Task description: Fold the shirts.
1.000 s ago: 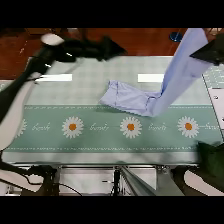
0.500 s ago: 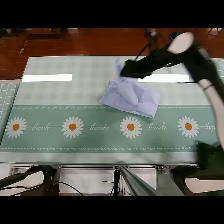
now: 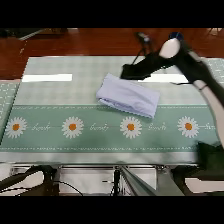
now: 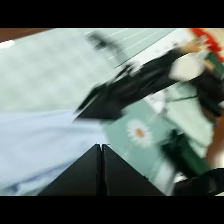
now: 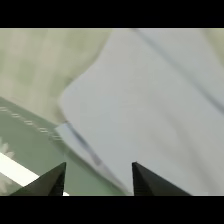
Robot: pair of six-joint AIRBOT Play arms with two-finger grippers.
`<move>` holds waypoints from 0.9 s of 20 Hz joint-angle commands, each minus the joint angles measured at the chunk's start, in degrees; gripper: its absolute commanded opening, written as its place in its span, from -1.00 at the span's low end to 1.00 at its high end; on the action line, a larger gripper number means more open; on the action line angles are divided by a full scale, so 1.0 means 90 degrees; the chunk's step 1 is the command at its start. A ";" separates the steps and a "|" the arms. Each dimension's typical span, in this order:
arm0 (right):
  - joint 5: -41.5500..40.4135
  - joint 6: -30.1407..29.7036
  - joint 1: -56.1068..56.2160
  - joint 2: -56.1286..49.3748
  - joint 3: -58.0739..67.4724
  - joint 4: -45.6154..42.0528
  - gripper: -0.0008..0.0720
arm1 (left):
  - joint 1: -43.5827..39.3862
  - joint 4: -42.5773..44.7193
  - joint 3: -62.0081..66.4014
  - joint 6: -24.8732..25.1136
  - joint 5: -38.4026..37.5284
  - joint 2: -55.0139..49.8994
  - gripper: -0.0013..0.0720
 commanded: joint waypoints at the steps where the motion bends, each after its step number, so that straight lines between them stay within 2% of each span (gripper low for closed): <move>1: 0.1654 -0.0117 -0.1579 0.1008 0.0000 -0.2178 0.37 | 0.0005 0.2052 -0.0097 -0.0296 -0.0039 -0.0039 -0.89; 2: 0.2169 -0.0299 -0.2096 0.1127 0.0000 -0.2647 0.37 | 0.0005 0.2586 -0.0228 -0.0384 -0.0049 -0.0066 -0.83; 3: 0.2640 -0.0532 -0.2664 0.1163 -0.0027 -0.2851 0.37 | 0.0005 0.2953 -0.0423 -0.0442 -0.0063 -0.0095 -0.49; 4: 0.2834 -0.0702 -0.3184 0.1175 -0.0175 -0.2696 0.37 | 0.0005 0.3235 -0.0719 -0.0634 -0.0066 -0.0124 -0.01; 5: 0.2922 -0.0804 -0.3696 0.1173 -0.0503 -0.2242 0.37 | 0.0002 0.3439 -0.1056 -0.0809 -0.0085 -0.0153 0.21; 7: 0.2754 -0.1013 -0.4408 0.1173 -0.1540 -0.0967 0.42 | -0.0019 0.3861 -0.1960 -0.0996 -0.0073 -0.0194 0.21; 8: 0.2504 -0.1236 -0.4597 0.1173 -0.2115 -0.0308 0.56 | -0.0022 0.4046 -0.2407 -0.1100 -0.0063 -0.0192 0.19; 9: 0.2166 -0.1472 -0.4694 0.1173 -0.2730 0.0369 0.61 | -0.0039 0.4216 -0.2851 -0.1110 -0.0070 -0.0192 0.19; 13: 0.0024 -0.2195 -0.4391 0.1171 -0.4680 0.2419 0.63 | -0.0061 0.4354 -0.3929 -0.1207 -0.0012 -0.0187 0.15; 16: -0.1076 -0.2956 -0.3927 0.0986 -0.5340 0.4160 0.63 | -0.0063 0.4330 -0.4048 -0.1277 -0.0034 -0.0177 0.13; 18: -0.1307 -0.3038 -0.3504 0.0682 -0.5340 0.4422 0.63 | -0.0063 0.4296 -0.4041 -0.1377 -0.0034 -0.0138 0.13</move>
